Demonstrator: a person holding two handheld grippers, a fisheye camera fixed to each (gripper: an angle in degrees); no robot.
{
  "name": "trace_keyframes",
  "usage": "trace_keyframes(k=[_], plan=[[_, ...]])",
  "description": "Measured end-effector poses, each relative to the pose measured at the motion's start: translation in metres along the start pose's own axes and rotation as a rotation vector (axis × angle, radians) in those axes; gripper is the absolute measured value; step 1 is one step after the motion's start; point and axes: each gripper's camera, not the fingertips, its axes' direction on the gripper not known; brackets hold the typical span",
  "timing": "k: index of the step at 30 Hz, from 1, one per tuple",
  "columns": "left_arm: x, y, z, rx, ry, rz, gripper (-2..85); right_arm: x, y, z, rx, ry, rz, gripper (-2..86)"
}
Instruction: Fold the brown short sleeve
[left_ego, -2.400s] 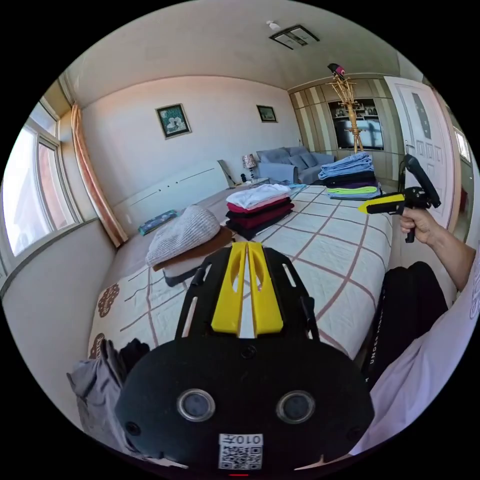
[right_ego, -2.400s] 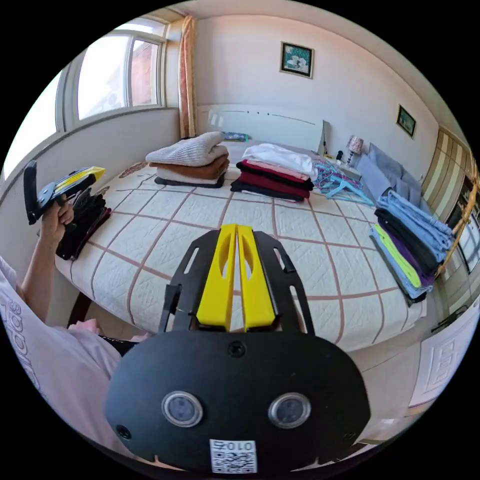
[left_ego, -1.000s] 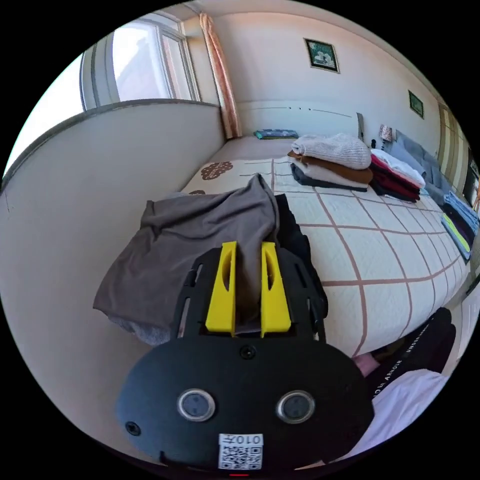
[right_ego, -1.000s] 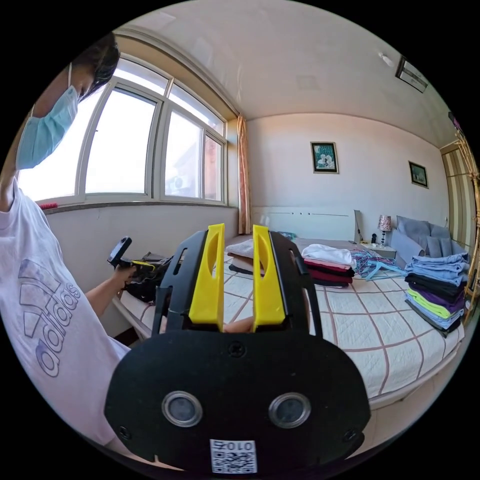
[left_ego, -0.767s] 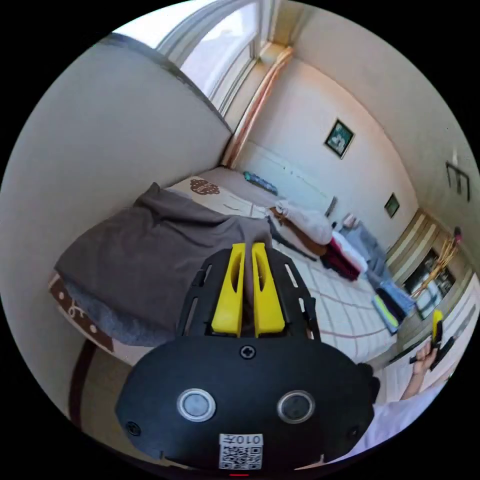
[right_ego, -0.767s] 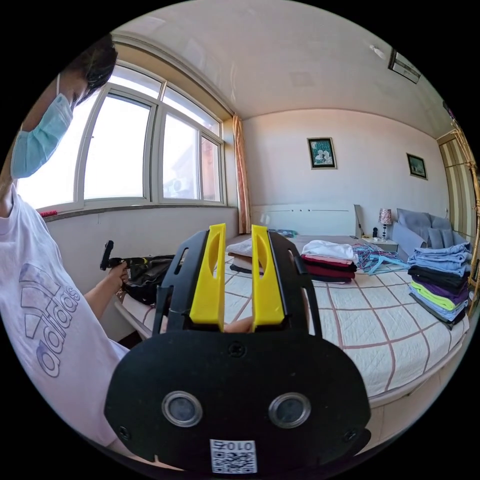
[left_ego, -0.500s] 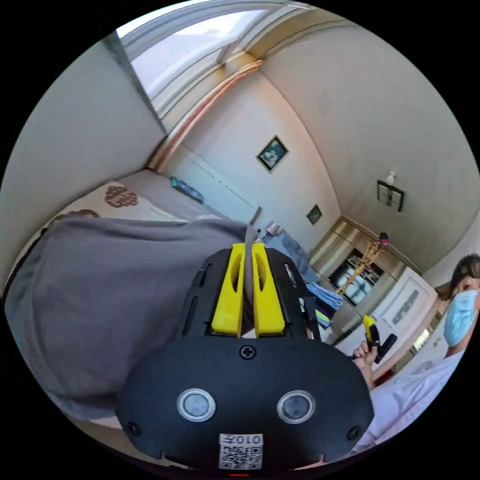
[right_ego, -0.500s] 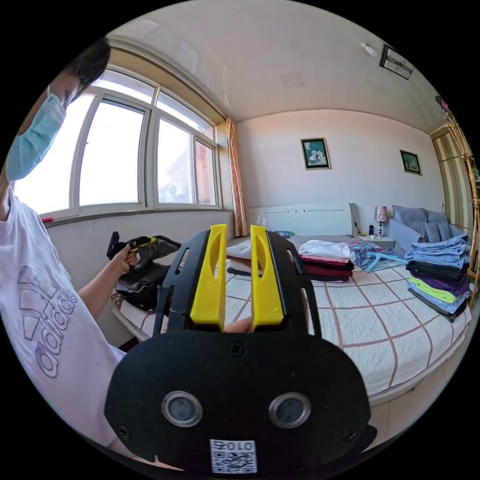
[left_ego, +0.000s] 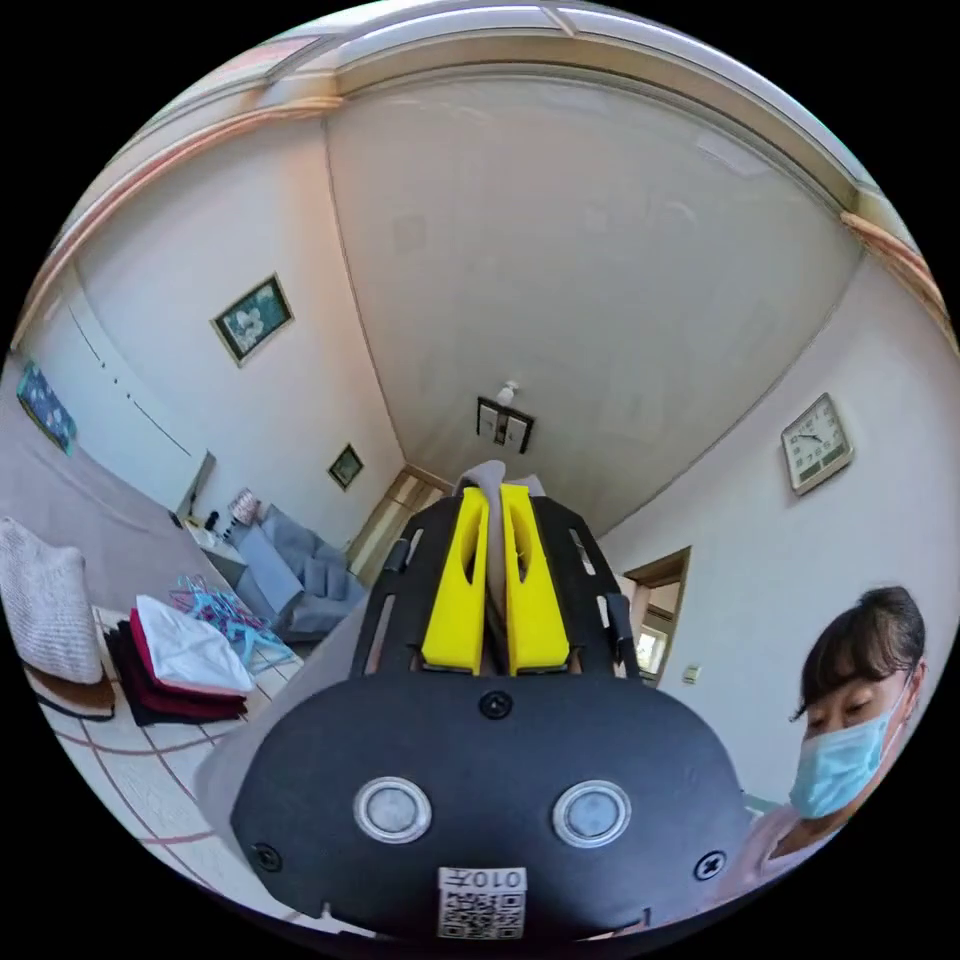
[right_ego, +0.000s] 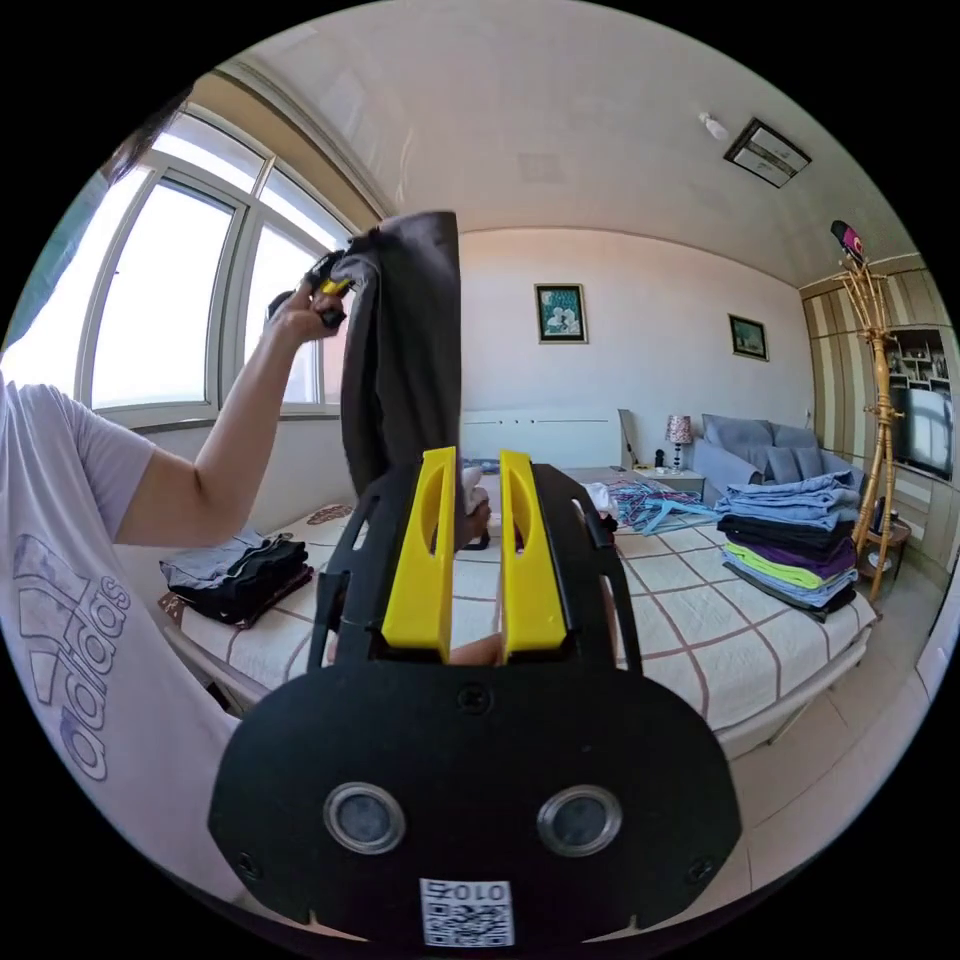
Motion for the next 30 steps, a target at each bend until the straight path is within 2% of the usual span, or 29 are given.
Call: trace_keyframes(k=[5, 11, 15, 17, 19, 20, 22, 25, 28, 30], plan=[[-0.008, 0.0, -0.007, 0.049, -0.158, 0.015, 0.6, 0.012, 0.005, 0.014, -0.052, 0.032, 0.019, 8.3], [-0.08, 0.095, -0.074, -0.12, -0.394, -0.068, 0.8, 0.021, 0.001, 0.024, -0.084, 0.083, 0.0, 8.2], [-0.13, 0.17, -0.167, -0.195, -0.751, -0.145, 1.4, 0.035, 0.003, 0.036, -0.114, 0.08, 0.03, 8.1], [-0.131, 0.184, -0.194, -0.249, -0.865, -0.111, 1.8, 0.044, 0.002, 0.052, -0.138, 0.041, 0.063, 8.2], [-0.116, 0.195, -0.188, -0.395, -0.938, 0.071, 2.3, 0.045, 0.001, 0.068, -0.156, 0.02, 0.06, 8.3], [-0.113, 0.198, -0.18, -0.452, -0.935, 0.132, 2.4, 0.044, 0.002, 0.081, -0.179, 0.016, 0.045, 8.4], [-0.105, 0.224, -0.129, -0.735, -0.86, 0.388, 3.1, 0.041, 0.004, 0.104, -0.228, 0.002, 0.023, 8.7], [-0.119, 0.28, -0.061, -1.035, -0.786, 0.586, 3.9, 0.037, 0.006, 0.13, -0.255, -0.077, 0.046, 9.1], [-0.144, 0.338, -0.002, -1.186, -0.686, 0.649, 4.6, 0.035, 0.004, 0.134, -0.18, -0.189, 0.078, 9.1], [-0.16, 0.361, 0.026, -1.197, -0.617, 0.625, 4.9, 0.032, -0.001, 0.135, -0.18, -0.202, 0.068, 9.1]])
